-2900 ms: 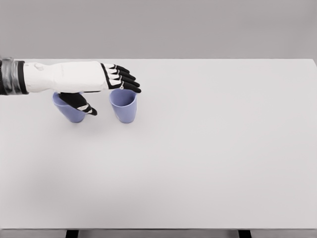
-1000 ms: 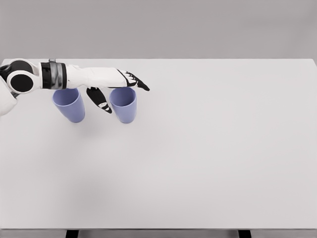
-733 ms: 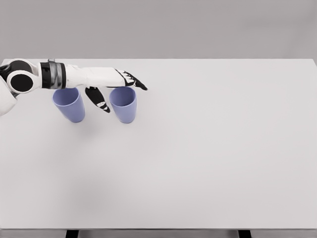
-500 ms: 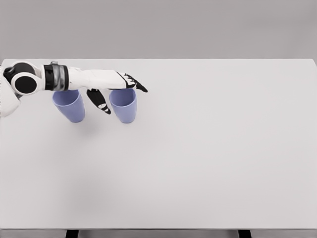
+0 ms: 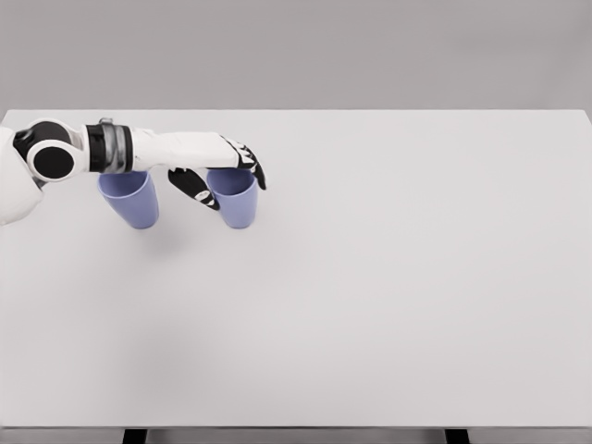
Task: Place the right cup on the left cup with left arm
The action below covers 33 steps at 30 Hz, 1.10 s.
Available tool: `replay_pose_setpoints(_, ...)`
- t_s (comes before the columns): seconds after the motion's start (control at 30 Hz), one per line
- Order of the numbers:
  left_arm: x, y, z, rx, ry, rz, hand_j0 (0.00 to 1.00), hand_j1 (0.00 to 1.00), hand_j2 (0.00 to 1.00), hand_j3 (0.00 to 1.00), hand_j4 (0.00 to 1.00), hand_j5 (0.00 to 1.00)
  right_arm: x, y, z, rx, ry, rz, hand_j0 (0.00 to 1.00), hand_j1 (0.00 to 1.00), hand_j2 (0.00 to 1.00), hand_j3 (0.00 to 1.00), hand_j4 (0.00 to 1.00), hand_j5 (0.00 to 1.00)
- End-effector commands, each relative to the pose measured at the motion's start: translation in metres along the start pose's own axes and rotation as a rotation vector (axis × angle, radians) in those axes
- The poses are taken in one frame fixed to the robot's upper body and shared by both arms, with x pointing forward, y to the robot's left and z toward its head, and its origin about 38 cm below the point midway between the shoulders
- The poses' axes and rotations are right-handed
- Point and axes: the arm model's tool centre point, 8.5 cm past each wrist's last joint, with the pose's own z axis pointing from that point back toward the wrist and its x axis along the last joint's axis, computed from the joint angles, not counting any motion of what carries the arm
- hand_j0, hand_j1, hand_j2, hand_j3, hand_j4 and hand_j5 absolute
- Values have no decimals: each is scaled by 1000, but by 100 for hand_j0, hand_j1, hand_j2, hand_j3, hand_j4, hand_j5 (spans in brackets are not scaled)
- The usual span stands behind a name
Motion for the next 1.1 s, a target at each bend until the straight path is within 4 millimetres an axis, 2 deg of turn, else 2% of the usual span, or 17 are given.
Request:
replay_pose_setpoints(0.0, 1, 5, 3, 17, -3, 2, 60, 60, 60, 60, 60, 60, 0, 0, 0, 1, 2, 1, 100, 100, 100, 100, 100, 100)
replay_pose_setpoints(0.07, 10, 14, 3, 32, -28, -13, 55, 55, 55, 55, 55, 55, 0, 0, 0, 1, 0, 2, 100, 100, 100, 100, 100, 100)
replay_pose_setpoints(0.17, 16, 20, 11, 41, -44, -26, 55, 55, 55, 55, 55, 55, 0, 0, 0, 0, -1, 0, 100, 100, 100, 100, 100, 100)
replay_pose_setpoints(0.27, 23, 44, 41, 81, -41, -58, 55, 55, 55, 55, 55, 55, 0, 0, 0, 0, -1, 0, 100, 100, 100, 100, 100, 100)
replay_pose_setpoints(0.47, 28, 67, 77, 121, -18, -88, 55, 55, 55, 55, 55, 55, 0, 0, 0, 1, 0, 2, 100, 100, 100, 100, 100, 100)
replay_pose_setpoints(0.7, 21, 79, 113, 144, 52, -105, 56, 56, 56, 56, 56, 56, 0, 0, 0, 1, 0, 2, 100, 100, 100, 100, 100, 100)
replay_pose_setpoints(0.83, 14, 77, 129, 143, 91, -100, 56, 56, 56, 56, 56, 56, 0, 0, 0, 1, 0, 2, 100, 100, 100, 100, 100, 100)
replay_pose_setpoints(0.87, 12, 78, 138, 141, 114, -104, 56, 56, 56, 56, 56, 56, 0, 0, 0, 0, 1, 0, 100, 100, 100, 100, 100, 100)
replay_pose_setpoints(1.07, 8, 77, 156, 131, 154, -107, 57, 57, 57, 57, 57, 57, 0, 0, 0, 1, 2, 1, 100, 100, 100, 100, 100, 100)
